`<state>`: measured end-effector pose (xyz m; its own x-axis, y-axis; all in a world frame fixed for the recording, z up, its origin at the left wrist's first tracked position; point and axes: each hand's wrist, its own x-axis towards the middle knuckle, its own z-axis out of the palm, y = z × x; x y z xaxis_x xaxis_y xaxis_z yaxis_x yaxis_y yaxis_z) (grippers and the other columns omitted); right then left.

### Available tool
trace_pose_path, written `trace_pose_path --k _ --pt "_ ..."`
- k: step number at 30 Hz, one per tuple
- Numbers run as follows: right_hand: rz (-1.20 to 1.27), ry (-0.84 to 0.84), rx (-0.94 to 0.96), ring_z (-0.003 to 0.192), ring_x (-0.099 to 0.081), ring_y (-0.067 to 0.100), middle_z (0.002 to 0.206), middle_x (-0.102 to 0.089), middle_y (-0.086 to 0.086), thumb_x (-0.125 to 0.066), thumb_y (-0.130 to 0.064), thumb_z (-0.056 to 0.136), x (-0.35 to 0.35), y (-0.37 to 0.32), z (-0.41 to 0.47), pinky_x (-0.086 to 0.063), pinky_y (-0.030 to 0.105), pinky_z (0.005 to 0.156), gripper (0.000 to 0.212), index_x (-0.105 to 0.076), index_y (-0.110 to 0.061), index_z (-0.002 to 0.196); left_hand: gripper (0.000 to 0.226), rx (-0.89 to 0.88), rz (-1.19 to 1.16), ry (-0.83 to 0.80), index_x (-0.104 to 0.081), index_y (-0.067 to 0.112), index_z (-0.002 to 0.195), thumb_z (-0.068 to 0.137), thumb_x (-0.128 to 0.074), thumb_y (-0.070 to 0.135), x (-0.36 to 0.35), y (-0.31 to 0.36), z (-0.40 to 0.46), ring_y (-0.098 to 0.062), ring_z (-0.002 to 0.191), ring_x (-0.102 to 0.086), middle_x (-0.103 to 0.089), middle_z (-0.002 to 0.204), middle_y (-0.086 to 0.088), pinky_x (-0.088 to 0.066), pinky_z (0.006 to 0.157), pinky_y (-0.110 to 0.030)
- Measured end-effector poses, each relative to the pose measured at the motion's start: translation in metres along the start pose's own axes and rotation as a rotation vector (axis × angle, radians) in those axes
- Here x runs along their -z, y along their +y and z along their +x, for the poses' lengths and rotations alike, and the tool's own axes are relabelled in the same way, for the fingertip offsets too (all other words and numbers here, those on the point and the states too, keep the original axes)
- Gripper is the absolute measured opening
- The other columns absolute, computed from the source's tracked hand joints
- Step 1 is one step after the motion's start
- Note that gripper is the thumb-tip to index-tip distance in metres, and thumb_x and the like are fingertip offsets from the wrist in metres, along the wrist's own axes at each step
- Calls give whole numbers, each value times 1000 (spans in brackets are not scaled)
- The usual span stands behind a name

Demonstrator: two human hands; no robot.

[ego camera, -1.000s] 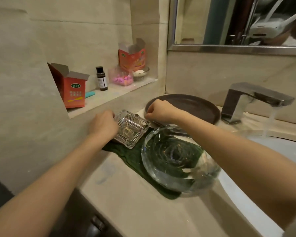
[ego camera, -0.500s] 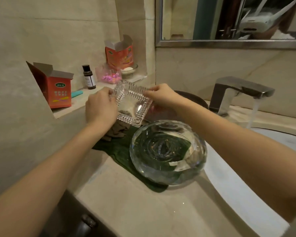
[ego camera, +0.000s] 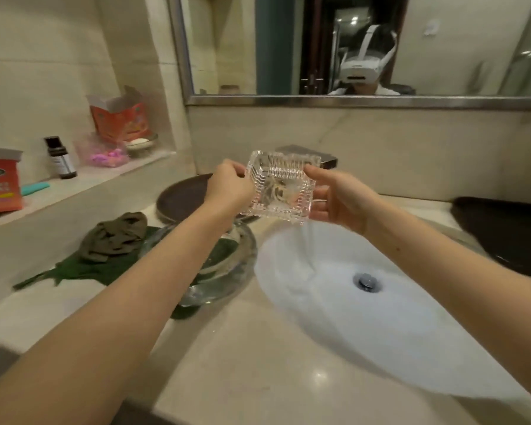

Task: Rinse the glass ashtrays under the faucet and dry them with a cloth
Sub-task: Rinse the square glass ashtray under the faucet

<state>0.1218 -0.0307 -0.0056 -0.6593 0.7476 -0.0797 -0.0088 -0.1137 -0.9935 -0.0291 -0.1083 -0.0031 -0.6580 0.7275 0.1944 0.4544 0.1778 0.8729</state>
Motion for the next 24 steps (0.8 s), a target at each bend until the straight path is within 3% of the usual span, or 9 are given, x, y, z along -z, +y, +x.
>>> trace_pose_path --k 3,7,9,11,13,17,20,22,24 --pt "17 95 6 50 -65 13 62 -69 5 -49 -27 95 27 10 -10 -51 21 46 22 -57 -7 102 18 235 -328 -312 -53 -1 104 88 -45 -5 -28 6 -2 -29 105 -58 -57 117 -19 -50 90 -47" --pt "-6 179 -3 57 -66 17 75 -71 9 -48 -25 97 55 22 -9 -50 23 46 31 -50 -3 118 21 416 -498 -426 -55 6 112 92 -46 5 -64 9 -3 -28 106 -59 -56 126 -14 -49 87 -42" --pt "-17 207 -16 64 -66 19 87 -68 12 -46 -26 97 65 27 -6 -52 24 49 30 -52 -5 118 19 440 -479 -439 -56 9 112 94 -49 11 -82 10 -2 -24 105 -59 -56 128 -10 -47 89 -42" --pt "-29 228 -21 68 -64 20 90 -67 11 -45 -25 97 75 32 -3 -54 28 56 23 -56 -8 108 15 441 -488 -443 -55 8 108 96 -47 11 -97 11 -3 -17 83 -62 -62 109 -7 -48 78 -36" --pt "-22 225 -14 70 -64 20 89 -67 8 -44 -23 98 83 38 1 -52 30 65 19 -58 -11 101 18 433 -528 -414 -55 6 111 97 -44 6 -113 9 -1 -16 76 -62 -64 94 -5 -49 78 -34" --pt "17 204 71 79 -63 21 95 -67 6 -43 -25 98 90 53 10 -50 32 72 28 -57 -12 118 18 377 -625 -284 -56 11 113 98 -45 12 -138 1 0 -14 70 -63 -65 82 0 -46 70 -29" --pt "35 176 120 94 -63 28 106 -66 10 -43 -37 94 95 61 14 -51 44 85 36 -56 -15 120 15 354 -654 -248 -56 13 110 97 -49 12 -146 -3 2 -12 65 -63 -65 79 2 -48 63 -26" --pt "61 122 91 93 -64 25 105 -66 9 -45 -44 90 97 66 16 -54 41 81 43 -56 -14 118 16 368 -668 -250 -57 12 109 95 -53 11 -149 -8 4 -12 65 -63 -65 80 1 -48 59 -24" --pt "63 68 39 88 -64 21 101 -67 6 -51 -39 85 97 72 15 -55 33 73 37 -57 -14 112 16 420 -672 -267 -59 10 109 92 -57 11 -152 -14 7 -12 70 -61 -64 84 0 -48 60 -25"
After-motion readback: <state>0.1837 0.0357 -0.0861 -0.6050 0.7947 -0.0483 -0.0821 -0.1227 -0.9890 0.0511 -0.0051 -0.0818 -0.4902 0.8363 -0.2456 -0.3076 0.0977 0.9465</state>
